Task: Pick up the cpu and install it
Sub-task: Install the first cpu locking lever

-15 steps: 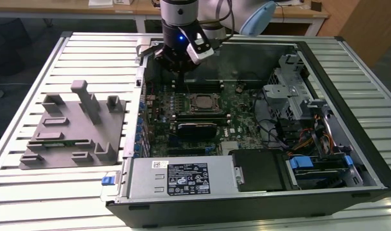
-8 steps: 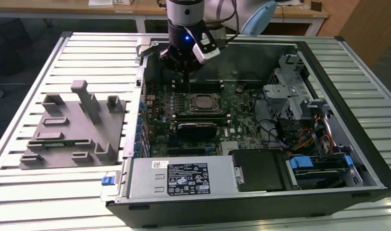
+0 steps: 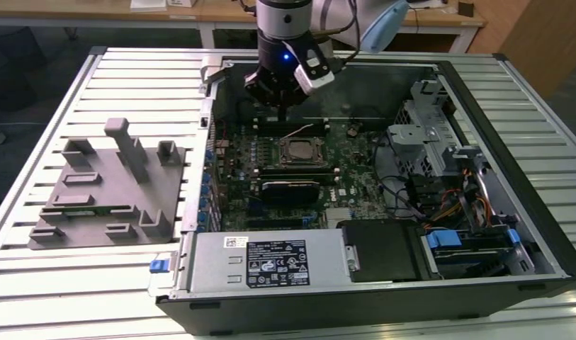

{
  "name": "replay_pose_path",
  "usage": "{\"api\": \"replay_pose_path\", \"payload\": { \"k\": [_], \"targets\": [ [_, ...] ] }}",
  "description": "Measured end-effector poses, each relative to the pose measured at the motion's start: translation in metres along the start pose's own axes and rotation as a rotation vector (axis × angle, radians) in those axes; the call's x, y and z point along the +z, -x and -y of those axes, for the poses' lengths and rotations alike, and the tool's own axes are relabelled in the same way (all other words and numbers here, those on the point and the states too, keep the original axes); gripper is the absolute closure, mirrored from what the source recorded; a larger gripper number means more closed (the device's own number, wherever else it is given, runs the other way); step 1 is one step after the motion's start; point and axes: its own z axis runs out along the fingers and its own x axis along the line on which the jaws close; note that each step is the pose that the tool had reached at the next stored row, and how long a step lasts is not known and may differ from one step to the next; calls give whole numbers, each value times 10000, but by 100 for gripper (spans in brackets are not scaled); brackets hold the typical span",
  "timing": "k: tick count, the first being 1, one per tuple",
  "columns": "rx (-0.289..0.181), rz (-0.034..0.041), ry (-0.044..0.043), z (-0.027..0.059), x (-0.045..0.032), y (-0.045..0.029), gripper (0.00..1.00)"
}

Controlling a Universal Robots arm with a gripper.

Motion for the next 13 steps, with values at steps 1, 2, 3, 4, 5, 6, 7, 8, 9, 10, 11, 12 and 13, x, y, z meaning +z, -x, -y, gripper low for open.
{"api": "replay_pose_path", "payload": {
  "k": [1, 2, 3, 4, 5, 6, 7, 8, 9, 10, 11, 12, 13],
  "targets": [
    [-1, 1, 24, 1, 4, 20, 89],
    [1, 1, 74, 2, 7, 32, 89],
    [3, 7, 189, 2, 11, 38, 89],
    [6, 13, 322, 2, 14, 40, 89],
    [8, 16, 414, 5, 18, 39, 89],
    [8, 18, 429, 8, 21, 39, 89],
    [8, 19, 431, 10, 23, 39, 89],
    [10, 17, 429, 10, 24, 40, 89],
    [9, 15, 422, 11, 27, 42, 89],
    [16, 15, 413, 11, 32, 50, 89],
    [33, 17, 403, 12, 38, 64, 89],
    [58, 18, 391, 13, 46, 74, 89],
    [74, 20, 383, 13, 54, 82, 89]
  ]
}}
